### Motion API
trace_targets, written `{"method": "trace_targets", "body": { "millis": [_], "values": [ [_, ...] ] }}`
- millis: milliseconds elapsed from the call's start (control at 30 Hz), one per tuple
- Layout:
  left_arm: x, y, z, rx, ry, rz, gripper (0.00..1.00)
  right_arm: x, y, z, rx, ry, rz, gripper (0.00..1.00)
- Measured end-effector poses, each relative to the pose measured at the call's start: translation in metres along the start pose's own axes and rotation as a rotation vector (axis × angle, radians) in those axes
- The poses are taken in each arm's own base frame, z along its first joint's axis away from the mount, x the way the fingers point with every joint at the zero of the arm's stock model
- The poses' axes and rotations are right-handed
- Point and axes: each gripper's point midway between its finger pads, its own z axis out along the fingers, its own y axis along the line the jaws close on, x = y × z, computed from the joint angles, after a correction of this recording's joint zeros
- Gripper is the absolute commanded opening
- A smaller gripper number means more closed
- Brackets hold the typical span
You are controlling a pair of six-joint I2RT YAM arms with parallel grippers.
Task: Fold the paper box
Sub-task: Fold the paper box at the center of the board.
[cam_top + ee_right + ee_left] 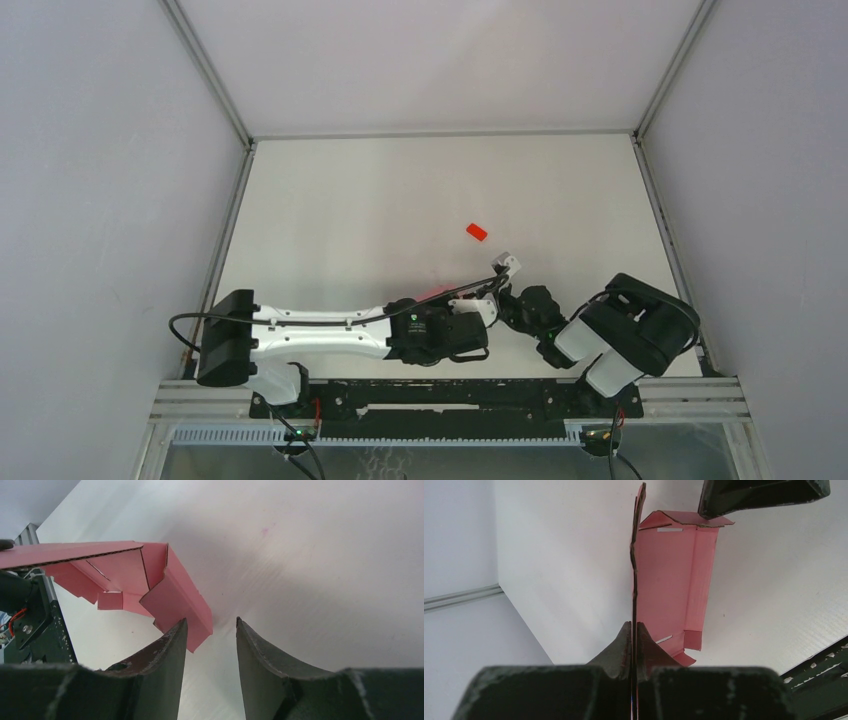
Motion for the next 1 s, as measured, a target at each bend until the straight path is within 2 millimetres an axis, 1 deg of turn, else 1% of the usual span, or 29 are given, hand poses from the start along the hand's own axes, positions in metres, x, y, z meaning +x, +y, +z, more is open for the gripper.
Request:
{"method": "trace_targets", "body": {
  "millis": [133,367,567,1000],
  "values": [
    [-0.001,-0.001,0.0,0.002,-0.004,-0.007,0.02,0.007,0.003,0.002,-0.012,0.014,-0.002,0.49],
    [-0.006,-0.004,0.001,0.011,-0.021,-0.026,0.02,0.005,0.012,0.008,-0.043,0.001,-0.012,0.49],
    [-0.003,-0.01,0.005,0.026,-0.02,-0.036,0.02,0.007,0.016,0.009,-0.059,0.001,-0.017,0.49],
    [-0.003,-0.018,0.002,0.033,-0.03,-0.036,0.02,0.003,0.017,0.008,-0.06,-0.025,-0.019,0.49]
  ]
}}
